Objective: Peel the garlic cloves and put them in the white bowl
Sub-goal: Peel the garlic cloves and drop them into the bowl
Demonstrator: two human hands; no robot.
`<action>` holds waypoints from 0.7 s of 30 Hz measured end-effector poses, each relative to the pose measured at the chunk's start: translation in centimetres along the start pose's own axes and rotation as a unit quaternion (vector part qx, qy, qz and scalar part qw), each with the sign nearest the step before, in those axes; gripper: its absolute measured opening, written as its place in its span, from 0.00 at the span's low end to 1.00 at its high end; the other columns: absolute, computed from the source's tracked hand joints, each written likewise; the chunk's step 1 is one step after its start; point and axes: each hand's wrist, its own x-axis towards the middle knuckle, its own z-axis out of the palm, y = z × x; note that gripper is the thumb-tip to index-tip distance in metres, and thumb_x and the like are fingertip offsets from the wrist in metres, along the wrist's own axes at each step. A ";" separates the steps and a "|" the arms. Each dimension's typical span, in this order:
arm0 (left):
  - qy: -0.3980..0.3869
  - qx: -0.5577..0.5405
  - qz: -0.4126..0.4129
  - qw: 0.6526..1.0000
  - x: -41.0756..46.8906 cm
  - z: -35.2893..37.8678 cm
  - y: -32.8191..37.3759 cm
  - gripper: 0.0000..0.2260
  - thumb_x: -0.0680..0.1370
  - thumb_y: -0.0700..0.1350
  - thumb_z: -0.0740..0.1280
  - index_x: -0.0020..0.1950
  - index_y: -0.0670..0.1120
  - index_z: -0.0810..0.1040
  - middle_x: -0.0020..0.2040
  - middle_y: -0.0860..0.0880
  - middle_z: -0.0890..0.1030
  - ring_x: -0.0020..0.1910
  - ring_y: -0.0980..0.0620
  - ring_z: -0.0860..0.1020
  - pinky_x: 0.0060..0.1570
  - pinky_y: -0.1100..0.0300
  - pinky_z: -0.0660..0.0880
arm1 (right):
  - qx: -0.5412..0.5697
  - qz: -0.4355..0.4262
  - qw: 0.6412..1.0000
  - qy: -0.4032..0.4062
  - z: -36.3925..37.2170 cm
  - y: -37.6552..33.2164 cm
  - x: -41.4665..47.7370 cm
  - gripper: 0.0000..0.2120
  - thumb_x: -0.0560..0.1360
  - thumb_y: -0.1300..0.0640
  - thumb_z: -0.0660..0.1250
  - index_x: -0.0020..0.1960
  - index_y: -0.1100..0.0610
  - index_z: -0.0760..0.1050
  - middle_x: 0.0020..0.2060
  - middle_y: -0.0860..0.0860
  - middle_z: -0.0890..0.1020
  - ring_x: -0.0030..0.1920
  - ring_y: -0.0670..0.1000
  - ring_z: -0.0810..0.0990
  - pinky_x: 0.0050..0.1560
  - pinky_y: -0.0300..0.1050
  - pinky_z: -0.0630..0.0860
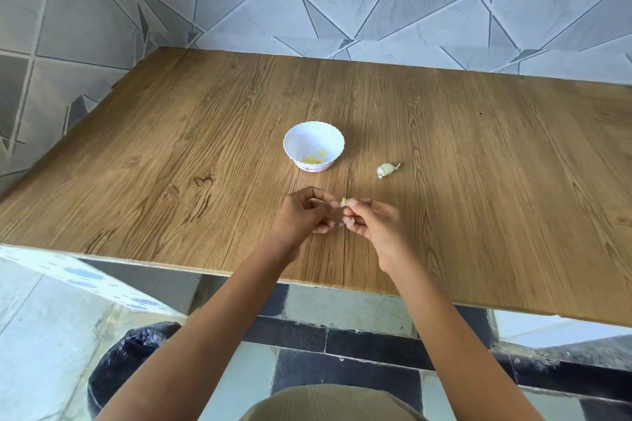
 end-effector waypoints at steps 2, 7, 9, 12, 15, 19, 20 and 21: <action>0.003 -0.001 0.034 0.999 -0.2 0.3 -0.2 0.04 0.77 0.36 0.67 0.50 0.36 0.79 0.38 0.43 0.82 0.33 0.55 0.80 0.37 0.64 0.78 | 0.001 -0.014 1.000 0.015 0.2 0.1 0.0 0.05 0.75 0.64 0.68 0.40 0.59 0.79 0.31 0.51 0.80 0.30 0.44 0.78 0.36 0.36 0.78; -0.011 0.016 0.065 0.998 -0.1 0.3 0.2 0.04 0.76 0.36 0.68 0.48 0.34 0.79 0.38 0.42 0.82 0.33 0.54 0.79 0.35 0.64 0.76 | -0.019 -0.040 0.999 0.011 0.3 0.0 -0.2 0.03 0.74 0.63 0.69 0.41 0.59 0.80 0.31 0.50 0.81 0.31 0.43 0.79 0.37 0.35 0.78; -0.006 0.010 0.065 0.998 0.1 0.2 0.3 0.03 0.77 0.36 0.67 0.45 0.38 0.80 0.37 0.41 0.82 0.34 0.49 0.78 0.36 0.61 0.77 | -0.020 -0.039 0.999 0.006 0.2 0.0 -0.2 0.03 0.74 0.63 0.70 0.41 0.59 0.80 0.30 0.49 0.82 0.31 0.43 0.79 0.36 0.35 0.78; -0.006 0.003 0.056 0.998 0.2 0.2 0.4 0.04 0.77 0.37 0.67 0.43 0.40 0.81 0.36 0.45 0.84 0.35 0.50 0.80 0.38 0.61 0.78 | -0.029 -0.040 0.999 -0.005 0.1 0.0 0.0 0.04 0.75 0.63 0.68 0.42 0.59 0.79 0.30 0.48 0.82 0.32 0.42 0.80 0.36 0.34 0.78; -0.008 -0.009 0.047 0.999 0.3 0.3 0.4 0.03 0.77 0.37 0.68 0.44 0.39 0.80 0.35 0.46 0.84 0.34 0.53 0.81 0.38 0.63 0.79 | -0.042 -0.043 0.998 -0.016 0.0 0.0 0.2 0.06 0.76 0.63 0.66 0.41 0.58 0.79 0.32 0.49 0.81 0.32 0.43 0.79 0.37 0.36 0.77; -0.008 -0.028 0.025 0.999 0.4 0.3 0.6 0.03 0.77 0.37 0.68 0.45 0.38 0.80 0.36 0.44 0.83 0.33 0.54 0.81 0.38 0.64 0.79 | -0.064 -0.049 0.997 -0.011 0.2 0.1 0.4 0.08 0.77 0.63 0.64 0.40 0.59 0.77 0.31 0.49 0.79 0.29 0.42 0.76 0.35 0.35 0.76; -0.011 -0.033 0.019 0.999 0.4 0.3 0.7 0.03 0.77 0.36 0.67 0.44 0.38 0.80 0.36 0.44 0.83 0.34 0.54 0.82 0.38 0.65 0.79 | -0.077 -0.057 0.995 -0.005 0.2 0.2 0.4 0.08 0.77 0.63 0.64 0.39 0.59 0.76 0.31 0.49 0.78 0.28 0.42 0.75 0.35 0.36 0.75; -0.017 -0.040 0.012 0.999 0.4 0.3 0.8 0.03 0.77 0.36 0.67 0.44 0.39 0.80 0.36 0.44 0.83 0.34 0.54 0.82 0.38 0.65 0.79 | -0.093 -0.067 0.993 0.001 0.2 0.3 0.6 0.09 0.77 0.64 0.64 0.38 0.58 0.76 0.30 0.49 0.78 0.28 0.42 0.74 0.34 0.37 0.74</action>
